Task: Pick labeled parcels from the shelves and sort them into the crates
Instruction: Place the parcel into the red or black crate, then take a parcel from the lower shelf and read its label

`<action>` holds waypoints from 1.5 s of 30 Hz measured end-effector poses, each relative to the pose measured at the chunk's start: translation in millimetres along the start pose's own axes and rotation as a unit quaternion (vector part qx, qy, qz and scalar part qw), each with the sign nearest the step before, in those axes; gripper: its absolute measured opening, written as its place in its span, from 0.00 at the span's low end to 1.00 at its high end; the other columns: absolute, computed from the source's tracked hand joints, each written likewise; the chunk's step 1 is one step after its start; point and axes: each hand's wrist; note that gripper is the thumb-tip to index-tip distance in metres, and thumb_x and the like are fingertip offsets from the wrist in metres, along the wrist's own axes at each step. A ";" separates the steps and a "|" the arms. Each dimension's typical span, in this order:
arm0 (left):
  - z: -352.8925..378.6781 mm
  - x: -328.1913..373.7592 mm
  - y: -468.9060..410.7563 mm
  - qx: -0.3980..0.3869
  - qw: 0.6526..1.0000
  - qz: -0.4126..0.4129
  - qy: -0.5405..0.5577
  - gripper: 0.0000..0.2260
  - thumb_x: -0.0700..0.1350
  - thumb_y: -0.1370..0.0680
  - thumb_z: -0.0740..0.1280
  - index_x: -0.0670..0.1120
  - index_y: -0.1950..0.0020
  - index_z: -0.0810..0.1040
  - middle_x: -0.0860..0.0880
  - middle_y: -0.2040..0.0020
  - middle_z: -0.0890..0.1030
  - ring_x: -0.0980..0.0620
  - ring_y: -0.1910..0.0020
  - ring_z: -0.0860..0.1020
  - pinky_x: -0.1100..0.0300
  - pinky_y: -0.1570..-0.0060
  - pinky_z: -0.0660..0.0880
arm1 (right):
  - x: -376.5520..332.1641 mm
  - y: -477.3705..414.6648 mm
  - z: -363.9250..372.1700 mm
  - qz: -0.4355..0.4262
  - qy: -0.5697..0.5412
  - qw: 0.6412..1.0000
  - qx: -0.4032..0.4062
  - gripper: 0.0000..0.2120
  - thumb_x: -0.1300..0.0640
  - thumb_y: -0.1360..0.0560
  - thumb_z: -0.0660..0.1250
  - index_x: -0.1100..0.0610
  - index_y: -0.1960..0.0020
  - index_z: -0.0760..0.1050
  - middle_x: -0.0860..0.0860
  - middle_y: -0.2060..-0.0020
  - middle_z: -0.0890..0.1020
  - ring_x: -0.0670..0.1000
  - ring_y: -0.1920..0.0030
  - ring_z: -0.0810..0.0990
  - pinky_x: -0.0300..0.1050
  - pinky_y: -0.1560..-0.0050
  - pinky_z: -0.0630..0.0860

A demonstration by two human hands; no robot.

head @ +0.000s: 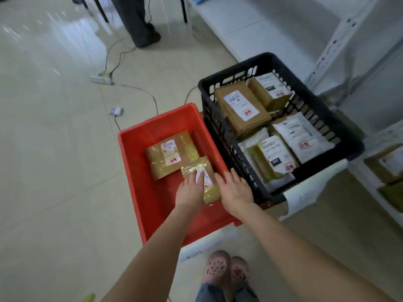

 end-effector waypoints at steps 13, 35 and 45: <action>-151.0 167.5 58.8 0.106 0.962 0.235 -0.087 0.39 0.41 0.24 0.68 0.46 0.22 0.47 0.43 0.22 0.50 0.45 0.23 0.53 0.51 0.29 0.62 | 117.1 153.7 -131.2 0.221 -0.047 0.962 0.155 0.31 0.57 0.23 0.63 0.51 0.25 0.53 0.55 0.28 0.60 0.58 0.26 0.55 0.53 0.33 0.63; -180.1 498.3 192.2 0.173 0.845 0.481 -0.157 0.36 0.40 0.25 0.68 0.46 0.23 0.50 0.44 0.23 0.54 0.44 0.27 0.60 0.50 0.33 0.67 | 331.3 426.6 -153.6 0.420 -0.107 0.846 0.311 0.27 0.55 0.23 0.63 0.54 0.27 0.60 0.55 0.29 0.62 0.57 0.27 0.58 0.51 0.32 0.65; -110.1 609.1 226.5 0.134 0.776 0.575 -0.222 0.36 0.41 0.24 0.66 0.45 0.22 0.49 0.43 0.22 0.51 0.44 0.24 0.55 0.51 0.30 0.61 | 393.0 500.9 -97.8 0.501 -0.173 0.801 0.280 0.28 0.56 0.23 0.62 0.55 0.26 0.56 0.56 0.29 0.62 0.58 0.29 0.60 0.52 0.33 0.63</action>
Point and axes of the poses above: each hand's wrist, its own y-axis away from the middle knuckle, its own z-axis out of the palm, x = y × z
